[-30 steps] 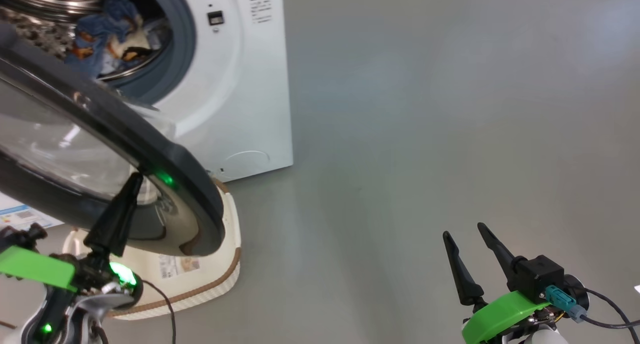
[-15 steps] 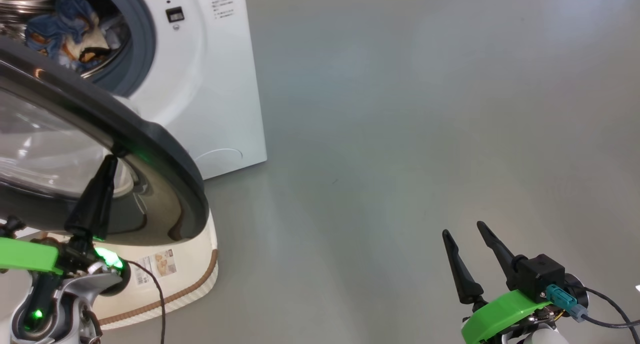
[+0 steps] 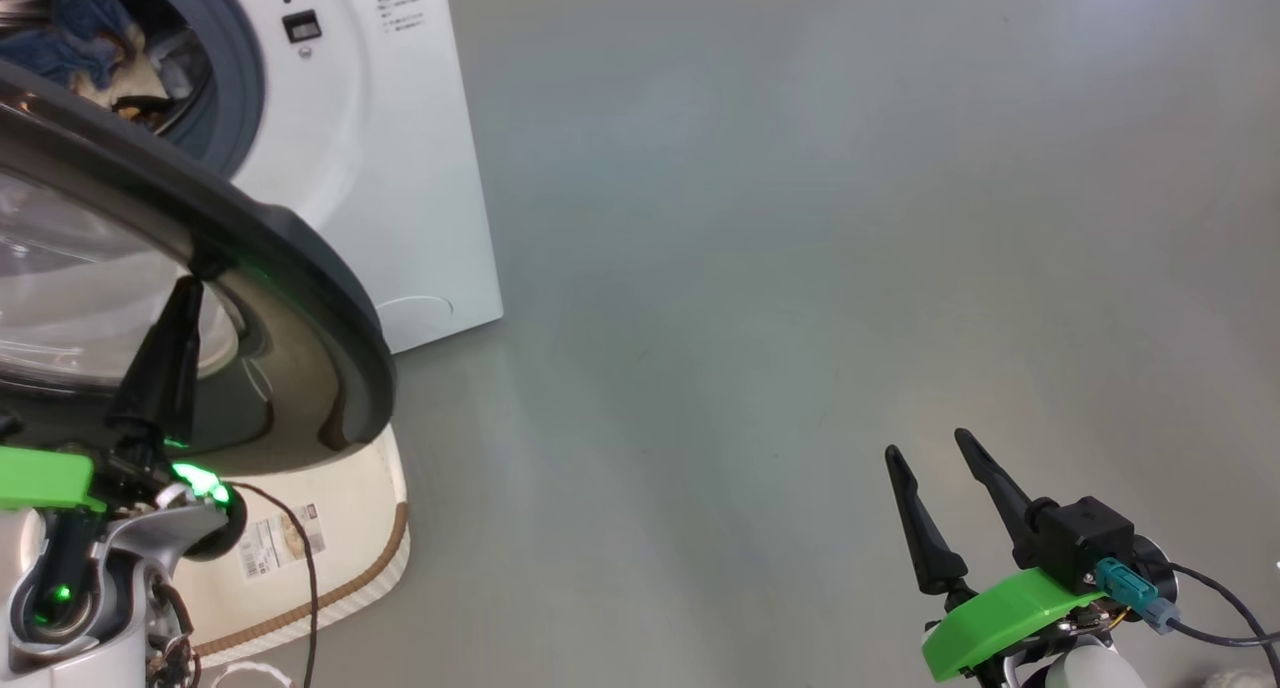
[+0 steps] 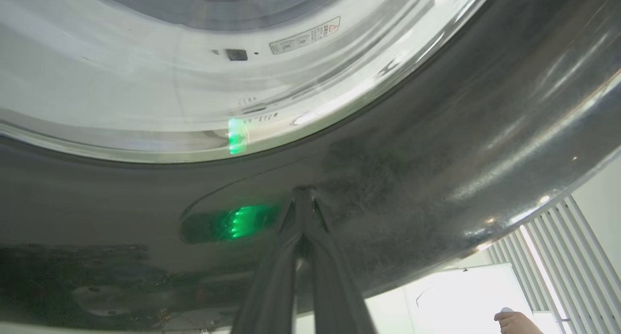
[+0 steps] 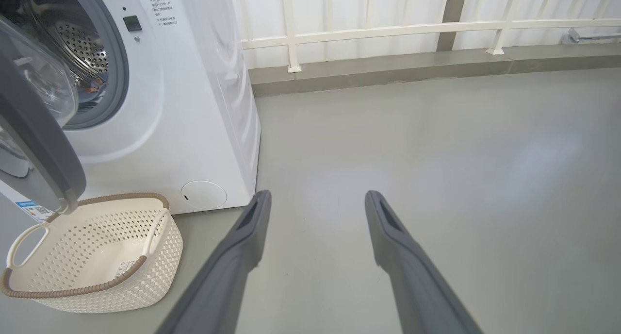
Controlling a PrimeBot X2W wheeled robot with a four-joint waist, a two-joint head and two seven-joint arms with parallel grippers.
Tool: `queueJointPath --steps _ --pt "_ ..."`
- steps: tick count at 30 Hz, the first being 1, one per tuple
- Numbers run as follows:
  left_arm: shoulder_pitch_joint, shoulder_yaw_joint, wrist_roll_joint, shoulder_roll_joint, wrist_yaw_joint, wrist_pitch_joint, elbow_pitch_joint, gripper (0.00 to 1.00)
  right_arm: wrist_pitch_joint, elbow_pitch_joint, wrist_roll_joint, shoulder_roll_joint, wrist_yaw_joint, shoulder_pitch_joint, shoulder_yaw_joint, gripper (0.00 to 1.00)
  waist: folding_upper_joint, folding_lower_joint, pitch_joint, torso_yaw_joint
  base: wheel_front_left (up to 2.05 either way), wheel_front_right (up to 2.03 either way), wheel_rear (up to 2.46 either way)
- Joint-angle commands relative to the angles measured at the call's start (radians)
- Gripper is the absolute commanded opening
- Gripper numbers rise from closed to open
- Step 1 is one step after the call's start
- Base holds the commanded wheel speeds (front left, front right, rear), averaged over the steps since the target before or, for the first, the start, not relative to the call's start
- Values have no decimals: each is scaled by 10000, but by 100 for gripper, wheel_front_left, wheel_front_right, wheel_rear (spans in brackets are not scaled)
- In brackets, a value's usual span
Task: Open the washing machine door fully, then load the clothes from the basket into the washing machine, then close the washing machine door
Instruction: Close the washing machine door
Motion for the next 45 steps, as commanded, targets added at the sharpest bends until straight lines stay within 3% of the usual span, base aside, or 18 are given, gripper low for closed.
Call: queueJointPath --steps 1,17,33,34,35,36,37,45 --pt "-412 263 146 241 -40 -27 -141 0 -120 -251 142 7 16 -229 178 100 0 0 32 -50 0 0 0" --pt "-392 345 268 223 -40 -189 -30 0 -120 -261 206 7 16 -206 75 100 0 0 3 82 0 0 0" --pt "631 23 -47 189 -40 -941 -470 0 -120 -117 314 7 16 -157 159 100 0 0 -387 1038 0 0 0" --pt "703 -54 -167 188 -40 -975 -465 3 -120 -105 318 7 16 -151 163 100 0 0 -417 1109 0 0 0" --pt "842 -117 -223 188 -40 -1226 -481 45 -120 -79 301 7 16 -123 157 100 0 0 -485 1267 0 0 0" --pt "910 -160 -275 187 -40 -1330 -500 78 -120 -64 288 7 16 -103 159 100 0 0 -526 1343 0 0 0" --pt "971 -198 -373 187 -40 -1424 -501 100 -120 -50 281 7 16 -83 153 100 0 0 -571 1418 0 0 0" --pt "1477 -400 -581 186 -40 -1825 -535 100 -120 12 219 7 16 51 168 100 0 0 -964 1931 0 0 0"
